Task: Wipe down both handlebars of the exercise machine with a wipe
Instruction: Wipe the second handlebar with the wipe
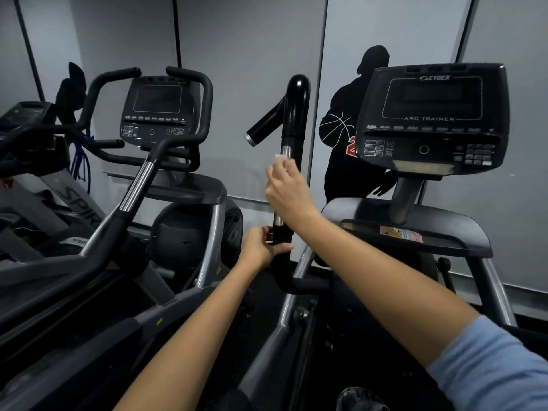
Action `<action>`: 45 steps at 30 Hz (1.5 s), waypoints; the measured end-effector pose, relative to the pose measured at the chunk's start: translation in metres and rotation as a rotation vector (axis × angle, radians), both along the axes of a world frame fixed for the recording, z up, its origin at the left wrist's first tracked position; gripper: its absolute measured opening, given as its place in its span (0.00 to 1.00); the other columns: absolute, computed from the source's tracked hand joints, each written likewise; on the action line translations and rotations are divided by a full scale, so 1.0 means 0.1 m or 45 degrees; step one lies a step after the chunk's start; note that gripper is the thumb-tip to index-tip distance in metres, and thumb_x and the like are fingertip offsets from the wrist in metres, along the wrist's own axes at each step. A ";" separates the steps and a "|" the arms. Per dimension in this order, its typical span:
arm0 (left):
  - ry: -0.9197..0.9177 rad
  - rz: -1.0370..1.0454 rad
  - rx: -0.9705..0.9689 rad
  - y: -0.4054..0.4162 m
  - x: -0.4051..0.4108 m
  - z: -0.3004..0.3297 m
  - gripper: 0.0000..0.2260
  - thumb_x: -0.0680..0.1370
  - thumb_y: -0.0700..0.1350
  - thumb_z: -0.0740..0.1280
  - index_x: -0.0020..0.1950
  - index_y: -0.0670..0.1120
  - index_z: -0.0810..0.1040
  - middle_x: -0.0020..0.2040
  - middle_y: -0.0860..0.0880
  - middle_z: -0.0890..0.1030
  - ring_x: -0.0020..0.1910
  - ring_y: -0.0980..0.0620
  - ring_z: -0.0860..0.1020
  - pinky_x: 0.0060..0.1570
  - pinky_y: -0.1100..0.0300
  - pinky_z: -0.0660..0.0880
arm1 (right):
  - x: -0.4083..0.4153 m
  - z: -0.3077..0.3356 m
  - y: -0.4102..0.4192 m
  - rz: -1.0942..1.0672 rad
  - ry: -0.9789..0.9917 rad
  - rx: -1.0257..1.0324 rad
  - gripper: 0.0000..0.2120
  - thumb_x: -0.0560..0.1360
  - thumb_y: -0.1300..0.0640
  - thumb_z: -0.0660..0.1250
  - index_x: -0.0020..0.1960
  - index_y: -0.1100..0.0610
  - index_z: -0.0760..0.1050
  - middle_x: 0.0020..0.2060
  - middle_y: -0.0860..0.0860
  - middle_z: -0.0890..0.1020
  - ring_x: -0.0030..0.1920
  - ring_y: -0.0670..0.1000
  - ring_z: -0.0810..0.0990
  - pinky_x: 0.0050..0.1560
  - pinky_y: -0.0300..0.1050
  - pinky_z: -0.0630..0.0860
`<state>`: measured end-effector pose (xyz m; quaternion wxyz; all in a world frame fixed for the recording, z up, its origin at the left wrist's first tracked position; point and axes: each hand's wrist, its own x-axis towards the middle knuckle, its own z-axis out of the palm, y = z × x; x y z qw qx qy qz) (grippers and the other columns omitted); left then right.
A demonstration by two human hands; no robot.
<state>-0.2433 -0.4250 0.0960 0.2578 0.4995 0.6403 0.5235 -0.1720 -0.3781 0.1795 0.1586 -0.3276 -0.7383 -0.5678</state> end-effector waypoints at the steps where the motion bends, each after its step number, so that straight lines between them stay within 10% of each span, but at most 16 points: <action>1: 0.023 0.024 0.000 -0.01 0.01 0.01 0.12 0.68 0.40 0.76 0.48 0.43 0.78 0.44 0.48 0.81 0.47 0.48 0.79 0.53 0.51 0.78 | 0.01 -0.14 -0.02 -0.041 -0.069 -0.012 0.12 0.73 0.55 0.65 0.49 0.61 0.81 0.52 0.58 0.80 0.58 0.60 0.74 0.60 0.55 0.71; 5: 0.109 0.064 0.022 -0.01 0.01 0.03 0.08 0.70 0.36 0.72 0.36 0.45 0.74 0.37 0.47 0.79 0.42 0.47 0.78 0.45 0.51 0.77 | 0.03 -0.32 -0.17 -0.131 -0.301 -0.110 0.15 0.78 0.55 0.58 0.57 0.62 0.78 0.56 0.58 0.79 0.62 0.60 0.71 0.68 0.59 0.64; 11: 0.060 -0.034 0.005 0.00 -0.04 -0.01 0.17 0.67 0.44 0.77 0.53 0.40 0.80 0.48 0.45 0.83 0.49 0.47 0.81 0.52 0.52 0.78 | -0.02 0.14 -0.14 -0.200 -0.155 -0.159 0.14 0.78 0.55 0.60 0.58 0.60 0.76 0.60 0.60 0.77 0.68 0.63 0.66 0.72 0.66 0.47; 18: 0.170 0.065 0.000 0.04 -0.04 0.01 0.03 0.73 0.36 0.69 0.41 0.40 0.76 0.32 0.51 0.75 0.34 0.52 0.74 0.26 0.67 0.68 | 0.02 -0.28 -0.27 -0.178 -0.382 -0.285 0.14 0.78 0.53 0.59 0.59 0.56 0.76 0.59 0.54 0.78 0.66 0.59 0.70 0.72 0.65 0.42; 24: 0.085 -0.030 0.004 0.09 -0.08 -0.02 0.08 0.69 0.36 0.74 0.37 0.43 0.75 0.34 0.51 0.76 0.37 0.53 0.75 0.34 0.68 0.70 | 0.03 -0.08 -0.15 -0.058 -0.204 -0.207 0.13 0.78 0.55 0.59 0.57 0.58 0.78 0.59 0.57 0.78 0.66 0.60 0.69 0.72 0.63 0.47; 29: 0.326 0.114 0.005 0.09 -0.09 -0.03 0.15 0.77 0.33 0.61 0.31 0.44 0.69 0.29 0.49 0.71 0.30 0.54 0.69 0.26 0.64 0.68 | 0.19 -0.69 -0.11 0.410 -0.136 -0.091 0.14 0.73 0.59 0.59 0.38 0.57 0.83 0.40 0.53 0.83 0.48 0.55 0.81 0.58 0.53 0.76; 38: 0.040 -0.035 -0.012 0.10 -0.08 -0.05 0.13 0.67 0.42 0.77 0.49 0.43 0.79 0.43 0.48 0.82 0.44 0.50 0.80 0.43 0.61 0.75 | 0.20 -0.08 0.10 0.582 0.367 -0.073 0.13 0.70 0.67 0.58 0.41 0.61 0.82 0.44 0.57 0.82 0.45 0.54 0.79 0.46 0.44 0.78; 45: 0.275 0.002 0.104 0.07 -0.08 -0.09 0.03 0.69 0.37 0.72 0.38 0.42 0.80 0.35 0.44 0.82 0.37 0.50 0.77 0.40 0.52 0.75 | 0.41 -0.89 -0.05 0.763 0.458 -0.223 0.10 0.72 0.66 0.58 0.46 0.62 0.78 0.44 0.57 0.80 0.42 0.53 0.78 0.41 0.42 0.78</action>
